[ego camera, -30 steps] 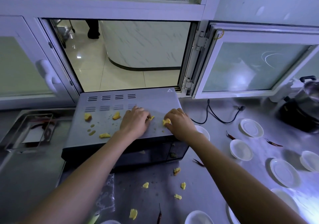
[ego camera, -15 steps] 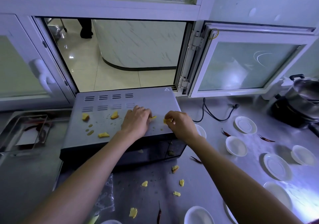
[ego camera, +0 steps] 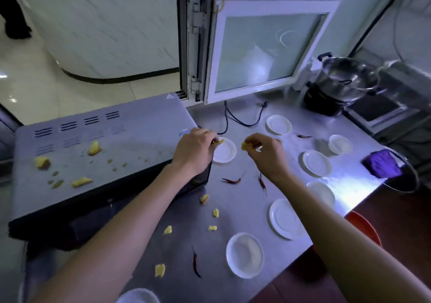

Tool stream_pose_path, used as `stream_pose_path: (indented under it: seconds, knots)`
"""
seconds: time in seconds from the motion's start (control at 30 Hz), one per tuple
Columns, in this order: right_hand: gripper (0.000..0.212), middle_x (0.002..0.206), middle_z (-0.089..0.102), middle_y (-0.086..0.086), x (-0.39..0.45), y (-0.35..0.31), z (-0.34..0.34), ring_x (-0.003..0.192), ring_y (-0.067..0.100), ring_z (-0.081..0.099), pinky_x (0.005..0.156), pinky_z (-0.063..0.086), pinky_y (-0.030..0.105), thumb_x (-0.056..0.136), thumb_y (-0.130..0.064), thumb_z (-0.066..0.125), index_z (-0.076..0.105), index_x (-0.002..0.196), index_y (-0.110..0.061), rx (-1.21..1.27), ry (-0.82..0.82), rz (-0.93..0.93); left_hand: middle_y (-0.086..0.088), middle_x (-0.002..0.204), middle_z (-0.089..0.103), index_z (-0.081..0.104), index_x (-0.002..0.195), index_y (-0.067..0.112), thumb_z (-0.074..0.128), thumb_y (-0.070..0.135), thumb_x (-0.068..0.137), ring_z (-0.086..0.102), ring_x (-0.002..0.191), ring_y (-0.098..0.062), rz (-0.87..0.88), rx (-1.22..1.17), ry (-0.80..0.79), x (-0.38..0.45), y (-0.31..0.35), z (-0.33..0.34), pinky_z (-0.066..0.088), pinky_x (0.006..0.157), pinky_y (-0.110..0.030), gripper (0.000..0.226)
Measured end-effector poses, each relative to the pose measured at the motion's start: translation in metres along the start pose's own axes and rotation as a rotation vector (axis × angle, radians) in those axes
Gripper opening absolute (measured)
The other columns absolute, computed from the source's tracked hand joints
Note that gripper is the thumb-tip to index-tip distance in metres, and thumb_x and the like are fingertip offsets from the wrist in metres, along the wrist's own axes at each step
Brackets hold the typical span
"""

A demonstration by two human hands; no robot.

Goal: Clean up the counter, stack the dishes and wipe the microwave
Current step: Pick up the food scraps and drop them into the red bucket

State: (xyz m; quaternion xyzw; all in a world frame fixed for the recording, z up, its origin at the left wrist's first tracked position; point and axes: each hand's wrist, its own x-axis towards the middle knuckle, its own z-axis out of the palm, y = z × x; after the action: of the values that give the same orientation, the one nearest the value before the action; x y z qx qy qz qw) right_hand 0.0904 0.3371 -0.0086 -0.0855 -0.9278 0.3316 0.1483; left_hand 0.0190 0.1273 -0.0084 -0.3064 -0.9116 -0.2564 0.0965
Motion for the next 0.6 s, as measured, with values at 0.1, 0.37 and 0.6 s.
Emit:
stream_pose_path:
  seconds: [0.1,0.37,0.6]
  knots:
    - [0.005,0.082,0.072,-0.008,-0.019,0.031,-0.032,0.078,0.01,0.065,0.079,0.054,0.034,0.085,-0.017,0.073,0.073,0.089,-0.018,0.006,0.077,0.071,-0.004,0.1,0.067,0.068,0.102,0.014,0.061,0.024,0.094,0.056,0.099,-0.028,0.082,-0.036,-0.047,0.014,0.035,0.019,0.045,0.073,-0.037,0.015]
    - [0.004,0.081,0.073,-0.003,-0.095,0.14,-0.121,0.079,0.017,0.065,0.078,0.054,0.037,0.084,-0.015,0.074,0.074,0.089,-0.014,0.008,0.183,0.291,-0.005,0.106,0.064,0.066,0.102,0.015,0.059,0.024,0.093,0.054,0.104,-0.03,0.199,-0.06,-0.189,0.03,0.165,0.107,0.047,0.076,-0.039,0.014]
    - [0.007,0.071,0.07,-0.006,-0.195,0.256,-0.206,0.066,0.013,0.063,0.068,0.051,0.033,0.079,-0.015,0.077,0.074,0.082,-0.021,-0.02,0.273,0.446,-0.005,0.106,0.063,0.064,0.102,0.018,0.057,0.027,0.096,0.055,0.106,-0.029,0.302,-0.054,-0.425,0.015,0.312,0.198,0.047,0.082,-0.04,0.014]
